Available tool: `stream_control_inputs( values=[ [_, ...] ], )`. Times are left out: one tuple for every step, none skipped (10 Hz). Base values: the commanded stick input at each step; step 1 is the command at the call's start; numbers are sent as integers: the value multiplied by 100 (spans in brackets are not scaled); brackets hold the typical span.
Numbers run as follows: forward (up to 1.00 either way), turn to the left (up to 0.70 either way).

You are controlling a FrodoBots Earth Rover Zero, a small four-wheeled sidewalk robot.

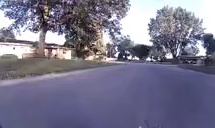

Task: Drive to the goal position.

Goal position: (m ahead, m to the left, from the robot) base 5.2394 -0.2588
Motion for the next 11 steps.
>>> stream_control_inputs(
  values=[
    [100, 0],
    [100, -4],
    [100, -18],
    [100, -7],
    [100, -1],
    [100, 0],
    [100, 0],
    [100, 0],
    [100, 0],
    [100, 0],
    [100, 0]
  ],
)
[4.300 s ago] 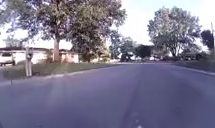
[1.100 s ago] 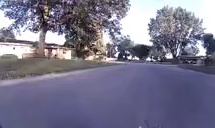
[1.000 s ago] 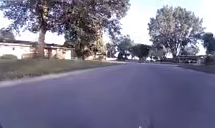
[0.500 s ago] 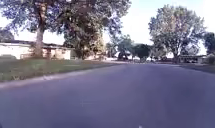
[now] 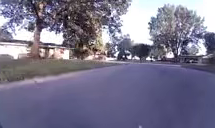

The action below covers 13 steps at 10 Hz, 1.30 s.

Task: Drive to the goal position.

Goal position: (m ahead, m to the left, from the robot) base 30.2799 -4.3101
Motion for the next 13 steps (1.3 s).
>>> stream_control_inputs(
  values=[
    [100, 0],
    [100, 0],
    [100, 0],
    [100, -2],
    [100, -1],
    [100, 0],
    [100, -2],
    [100, -2],
    [100, -9],
    [100, -39],
    [100, -40],
    [100, -40],
    [100, -40]
  ],
)
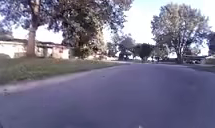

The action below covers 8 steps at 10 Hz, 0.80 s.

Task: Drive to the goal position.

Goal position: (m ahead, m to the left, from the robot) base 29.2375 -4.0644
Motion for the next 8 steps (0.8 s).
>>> stream_control_inputs(
  values=[
    [100, -35],
    [100, 0],
    [100, 0],
    [100, -6],
    [100, -18],
    [100, -32],
    [100, -3],
    [100, 0]
  ],
)
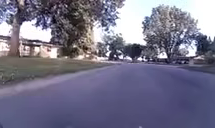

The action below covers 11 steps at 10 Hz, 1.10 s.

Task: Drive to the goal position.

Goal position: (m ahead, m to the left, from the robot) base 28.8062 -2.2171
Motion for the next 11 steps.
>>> stream_control_inputs(
  values=[
    [100, 0],
    [100, 0],
    [100, 0],
    [100, 0],
    [100, 0],
    [100, -9],
    [100, -30],
    [100, -18],
    [100, 0],
    [100, 0],
    [100, 0]
  ],
)
